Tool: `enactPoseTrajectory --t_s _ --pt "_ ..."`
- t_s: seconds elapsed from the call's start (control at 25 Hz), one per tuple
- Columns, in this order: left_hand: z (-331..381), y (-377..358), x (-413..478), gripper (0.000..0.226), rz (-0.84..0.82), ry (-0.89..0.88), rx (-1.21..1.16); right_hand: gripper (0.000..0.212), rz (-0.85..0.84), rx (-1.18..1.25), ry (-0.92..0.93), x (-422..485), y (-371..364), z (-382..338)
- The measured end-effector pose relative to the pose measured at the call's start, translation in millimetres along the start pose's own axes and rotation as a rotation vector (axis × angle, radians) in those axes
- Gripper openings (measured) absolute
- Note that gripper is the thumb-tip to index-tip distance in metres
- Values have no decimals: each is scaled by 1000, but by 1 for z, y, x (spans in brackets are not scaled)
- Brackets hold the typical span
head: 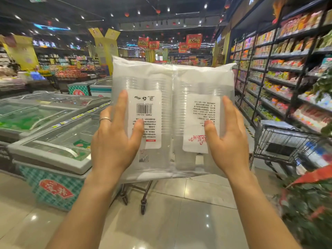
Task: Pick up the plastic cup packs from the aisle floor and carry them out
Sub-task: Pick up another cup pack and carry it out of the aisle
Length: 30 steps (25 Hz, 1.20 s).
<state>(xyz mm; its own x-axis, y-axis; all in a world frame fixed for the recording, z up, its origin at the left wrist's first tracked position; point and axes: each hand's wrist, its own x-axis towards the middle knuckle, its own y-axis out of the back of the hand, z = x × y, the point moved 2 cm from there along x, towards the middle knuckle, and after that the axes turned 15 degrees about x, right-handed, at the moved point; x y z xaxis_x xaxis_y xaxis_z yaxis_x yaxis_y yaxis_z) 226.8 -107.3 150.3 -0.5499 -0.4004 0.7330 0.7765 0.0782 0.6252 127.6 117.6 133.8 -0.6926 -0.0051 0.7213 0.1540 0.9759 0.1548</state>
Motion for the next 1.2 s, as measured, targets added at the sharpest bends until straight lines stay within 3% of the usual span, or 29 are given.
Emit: enactPoseTrajectory --t_s 0.64,0.92,1.2 --pt "47 -310 239 72 26 144 59 64 -120 114 5 296 -162 280" --pt "5 -418 305 68 11 215 135 65 -233 146 -1 361 -268 368" --pt "-89 -530 396 69 -11 345 177 65 -354 158 5 432 -426 431"
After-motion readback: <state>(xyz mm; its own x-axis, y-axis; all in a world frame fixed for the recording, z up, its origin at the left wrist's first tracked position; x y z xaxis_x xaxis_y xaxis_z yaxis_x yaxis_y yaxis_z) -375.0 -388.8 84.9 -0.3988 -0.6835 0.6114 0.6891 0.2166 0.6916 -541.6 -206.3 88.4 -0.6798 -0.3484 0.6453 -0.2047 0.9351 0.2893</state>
